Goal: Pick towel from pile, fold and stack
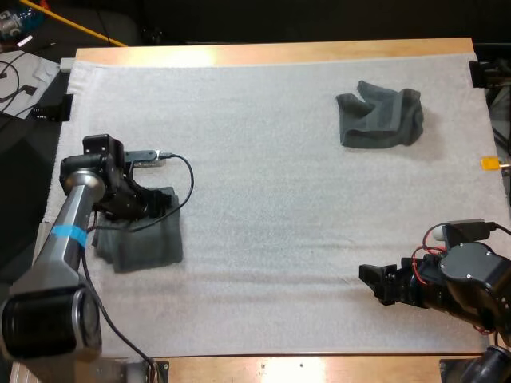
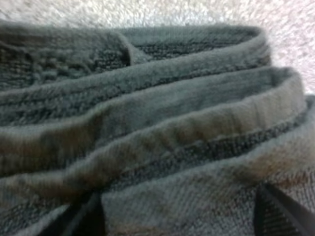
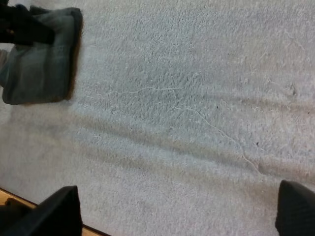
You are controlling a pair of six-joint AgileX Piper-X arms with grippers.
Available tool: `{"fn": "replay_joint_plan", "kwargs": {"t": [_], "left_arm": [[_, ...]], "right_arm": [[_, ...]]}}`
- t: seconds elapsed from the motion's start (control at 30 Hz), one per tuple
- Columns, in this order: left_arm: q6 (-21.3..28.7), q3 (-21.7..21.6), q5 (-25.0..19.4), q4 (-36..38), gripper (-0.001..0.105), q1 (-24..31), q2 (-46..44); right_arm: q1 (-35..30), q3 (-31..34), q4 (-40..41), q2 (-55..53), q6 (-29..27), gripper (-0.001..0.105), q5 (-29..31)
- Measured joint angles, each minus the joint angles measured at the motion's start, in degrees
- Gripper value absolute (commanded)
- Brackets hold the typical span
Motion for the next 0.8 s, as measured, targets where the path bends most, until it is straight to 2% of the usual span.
{"fn": "replay_joint_plan", "kwargs": {"t": [0.17, 0.3, 0.47, 0.8], "left_arm": [[-0.05, -0.48, 0.54, 0.52, 0.061, 0.0, 2.51], [-0.21, -2.32, 0.61, 1.99, 0.061, 0.0, 0.9], [-0.5, -5.46, 1.33, 3.22, 0.061, 0.0, -7.48], [-1.44, -5.79, 3.87, 7.55, 0.061, -0.1, -24.95]], "right_arm": [[0.0, 0.0, 0.0, 0.0, 0.44, 0.077, 0.0], [0.0, 0.0, -0.04, 0.0, 0.44, 0.077, 0.0], [0.0, 0.0, -0.09, 0.0, 0.44, 0.077, 0.0], [0.0, 0.0, -1.29, 0.31, -2.45, 0.077, 2.96]]}}
